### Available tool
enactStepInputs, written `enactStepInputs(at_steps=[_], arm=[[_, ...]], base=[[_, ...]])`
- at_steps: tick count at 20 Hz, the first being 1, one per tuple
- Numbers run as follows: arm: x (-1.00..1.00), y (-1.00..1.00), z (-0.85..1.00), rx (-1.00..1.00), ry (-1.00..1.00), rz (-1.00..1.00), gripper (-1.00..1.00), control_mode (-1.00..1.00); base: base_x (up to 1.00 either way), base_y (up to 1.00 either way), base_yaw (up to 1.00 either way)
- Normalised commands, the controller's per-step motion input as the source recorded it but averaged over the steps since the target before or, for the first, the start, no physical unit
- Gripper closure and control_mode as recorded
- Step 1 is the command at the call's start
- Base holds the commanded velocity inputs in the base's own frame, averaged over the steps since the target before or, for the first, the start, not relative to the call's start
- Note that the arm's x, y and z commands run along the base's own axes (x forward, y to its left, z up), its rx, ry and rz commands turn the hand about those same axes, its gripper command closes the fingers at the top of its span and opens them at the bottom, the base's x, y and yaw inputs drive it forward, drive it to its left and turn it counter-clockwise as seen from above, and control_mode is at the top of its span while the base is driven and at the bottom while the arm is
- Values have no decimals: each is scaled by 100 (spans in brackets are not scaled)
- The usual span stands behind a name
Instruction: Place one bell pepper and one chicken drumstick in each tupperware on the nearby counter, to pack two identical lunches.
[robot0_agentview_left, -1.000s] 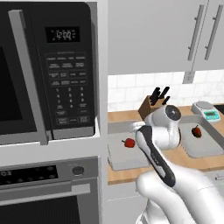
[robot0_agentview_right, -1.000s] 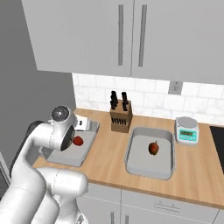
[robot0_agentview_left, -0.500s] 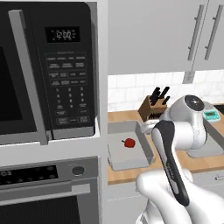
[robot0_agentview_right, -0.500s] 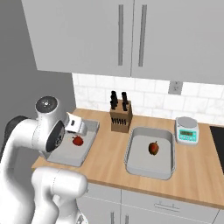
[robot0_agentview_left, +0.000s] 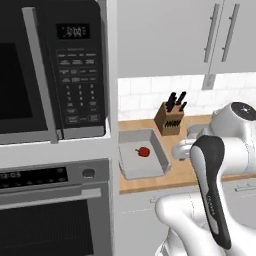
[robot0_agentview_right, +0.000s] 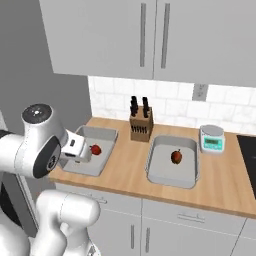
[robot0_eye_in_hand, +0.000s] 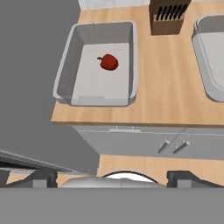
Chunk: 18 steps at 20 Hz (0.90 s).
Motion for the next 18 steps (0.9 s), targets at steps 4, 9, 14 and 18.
enactStepInputs(at_steps=[4, 9, 14, 18], arm=[[0, 0, 0, 0, 0, 0, -100, 100], [0, 0, 0, 0, 0, 0, -100, 100], [0, 0, 0, 0, 0, 0, -100, 100], [0, 0, 0, 0, 0, 0, -100, 100]], base=[[-100, 0, 0], [-100, 26, 0], [-93, 98, 1], [-62, 100, 0]])
